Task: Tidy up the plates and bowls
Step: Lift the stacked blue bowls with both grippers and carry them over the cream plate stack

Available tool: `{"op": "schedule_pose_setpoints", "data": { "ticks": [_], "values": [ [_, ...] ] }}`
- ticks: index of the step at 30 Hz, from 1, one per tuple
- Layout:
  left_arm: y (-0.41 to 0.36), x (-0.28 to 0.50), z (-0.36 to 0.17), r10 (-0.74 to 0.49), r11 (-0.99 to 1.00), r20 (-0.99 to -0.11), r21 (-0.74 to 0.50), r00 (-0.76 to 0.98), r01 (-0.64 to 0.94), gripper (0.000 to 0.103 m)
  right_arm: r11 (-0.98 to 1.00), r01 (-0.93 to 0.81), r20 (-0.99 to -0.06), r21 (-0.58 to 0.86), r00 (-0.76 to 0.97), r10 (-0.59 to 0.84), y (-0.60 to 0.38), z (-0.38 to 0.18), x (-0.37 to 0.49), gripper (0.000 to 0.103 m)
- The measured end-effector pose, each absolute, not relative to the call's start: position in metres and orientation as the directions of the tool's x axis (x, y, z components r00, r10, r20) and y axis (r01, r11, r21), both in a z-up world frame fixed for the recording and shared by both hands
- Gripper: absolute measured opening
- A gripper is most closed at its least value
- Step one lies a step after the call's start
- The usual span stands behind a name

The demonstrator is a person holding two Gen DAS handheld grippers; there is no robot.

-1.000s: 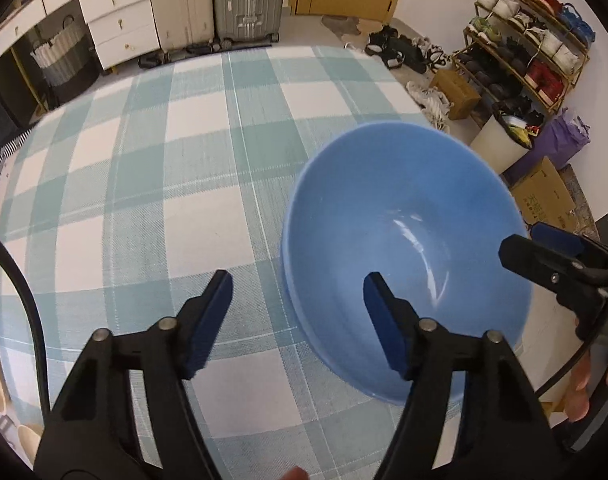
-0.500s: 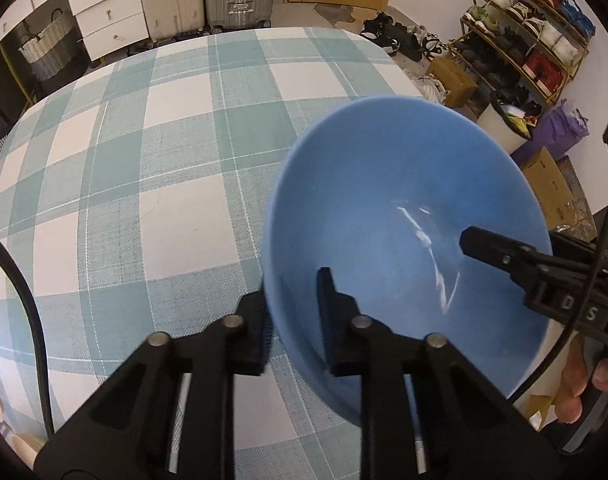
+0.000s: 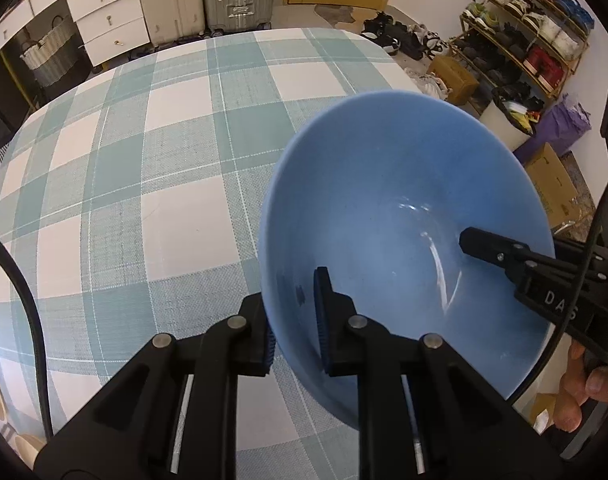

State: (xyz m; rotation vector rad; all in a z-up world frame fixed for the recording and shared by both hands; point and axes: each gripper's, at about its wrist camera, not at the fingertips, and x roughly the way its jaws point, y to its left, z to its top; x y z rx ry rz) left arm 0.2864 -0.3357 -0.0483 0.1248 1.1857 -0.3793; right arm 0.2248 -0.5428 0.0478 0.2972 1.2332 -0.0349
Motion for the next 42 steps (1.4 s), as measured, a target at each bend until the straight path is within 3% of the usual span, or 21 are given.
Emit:
{"op": "schedule_pose_setpoints", "data": {
  "ticks": [15,26,42],
  "values": [
    [-0.29,0.257,-0.001,-0.206,0.947,-0.894,-0.079,0.398,0.312,0.013,0.971,0.11,-0.91,0.212,0.386,0.155,-0.501,0.091,0.208,0.014],
    [-0.188,0.2,0.041,-0.139,0.979,-0.876,-0.053,0.461,0.195,0.013,0.973,-0.016,-0.89,0.23,0.4,0.217,-0.411,0.125,0.182,0.014],
    [-0.015,0.091,0.05,-0.019,1.0,-0.874,-0.02,0.486,0.003,0.013,0.943,-0.205,-0.88,0.262,0.349,0.32,-0.256,0.127,0.133,0.014]
  ]
}}
